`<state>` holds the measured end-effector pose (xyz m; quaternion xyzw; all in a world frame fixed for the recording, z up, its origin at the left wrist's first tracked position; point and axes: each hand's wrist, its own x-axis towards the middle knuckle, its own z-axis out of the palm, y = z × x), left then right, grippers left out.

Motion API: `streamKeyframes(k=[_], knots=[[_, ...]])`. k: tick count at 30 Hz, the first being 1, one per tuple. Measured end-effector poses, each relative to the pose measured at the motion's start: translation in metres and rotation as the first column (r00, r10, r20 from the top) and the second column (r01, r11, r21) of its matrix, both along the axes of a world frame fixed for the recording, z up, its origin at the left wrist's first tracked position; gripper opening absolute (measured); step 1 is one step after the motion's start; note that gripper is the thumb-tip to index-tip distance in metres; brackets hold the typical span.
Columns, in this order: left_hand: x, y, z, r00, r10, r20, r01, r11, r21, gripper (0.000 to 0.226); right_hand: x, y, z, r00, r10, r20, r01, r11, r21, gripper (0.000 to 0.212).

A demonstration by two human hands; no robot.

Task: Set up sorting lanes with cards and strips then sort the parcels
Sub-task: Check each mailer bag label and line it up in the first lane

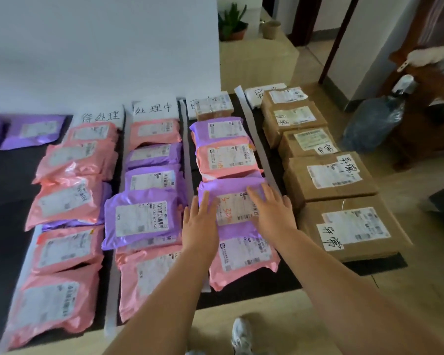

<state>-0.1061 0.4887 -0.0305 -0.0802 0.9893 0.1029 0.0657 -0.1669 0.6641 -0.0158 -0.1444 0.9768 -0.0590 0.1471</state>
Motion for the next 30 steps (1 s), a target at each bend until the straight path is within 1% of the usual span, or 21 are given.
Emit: streamKeyframes(k=[2, 5, 10, 14, 17, 20, 22, 25, 27, 30], knots=[[-0.003, 0.0, -0.005, 0.996, -0.037, 0.084, 0.043, 0.997, -0.068, 0.078, -0.003, 0.001, -0.007, 0.998, 0.05, 0.03, -0.05, 0.999, 0.006, 0.091], [-0.008, -0.001, -0.01, 0.986, -0.041, 0.165, 0.057, 0.994, -0.096, 0.085, -0.009, 0.0, -0.013, 0.994, 0.091, 0.051, -0.093, 0.995, 0.022, 0.09], [-0.013, 0.002, -0.011, 0.974, -0.032, 0.224, 0.059, 0.992, -0.116, 0.087, -0.017, 0.001, -0.016, 0.987, 0.114, 0.113, -0.12, 0.992, 0.045, 0.091], [-0.014, 0.001, -0.011, 0.973, -0.026, 0.23, 0.053, 0.992, -0.113, 0.083, -0.018, 0.001, -0.014, 0.985, 0.12, 0.127, -0.128, 0.99, 0.055, 0.089], [-0.013, 0.0, -0.01, 0.982, -0.014, 0.187, 0.036, 0.993, -0.111, 0.078, -0.015, 0.0, -0.01, 0.989, 0.112, 0.101, -0.118, 0.992, 0.05, 0.087], [-0.008, -0.003, -0.007, 0.995, 0.001, 0.102, 0.009, 0.995, -0.095, 0.073, -0.01, 0.0, -0.006, 0.996, 0.082, 0.045, -0.084, 0.995, 0.05, 0.081], [-0.002, -0.005, -0.004, 0.999, 0.018, 0.05, -0.015, 0.997, -0.072, 0.074, -0.004, -0.003, -0.002, 0.998, 0.057, 0.02, -0.058, 0.997, 0.055, 0.077], [0.008, -0.008, 0.006, 0.998, 0.053, -0.018, -0.053, 0.998, -0.013, 0.071, 0.004, -0.009, 0.006, 0.998, 0.0, -0.056, 0.001, 1.0, 0.019, 0.064], [0.016, -0.012, 0.014, 0.996, 0.068, -0.051, -0.067, 0.998, 0.016, 0.067, 0.008, -0.015, 0.013, 0.995, -0.024, -0.1, 0.024, 1.0, -0.006, 0.06], [0.03, -0.025, 0.029, 0.99, 0.101, -0.098, -0.099, 0.995, 0.027, 0.074, 0.017, -0.031, 0.027, 0.99, -0.033, -0.136, 0.028, 0.999, -0.042, 0.059]])
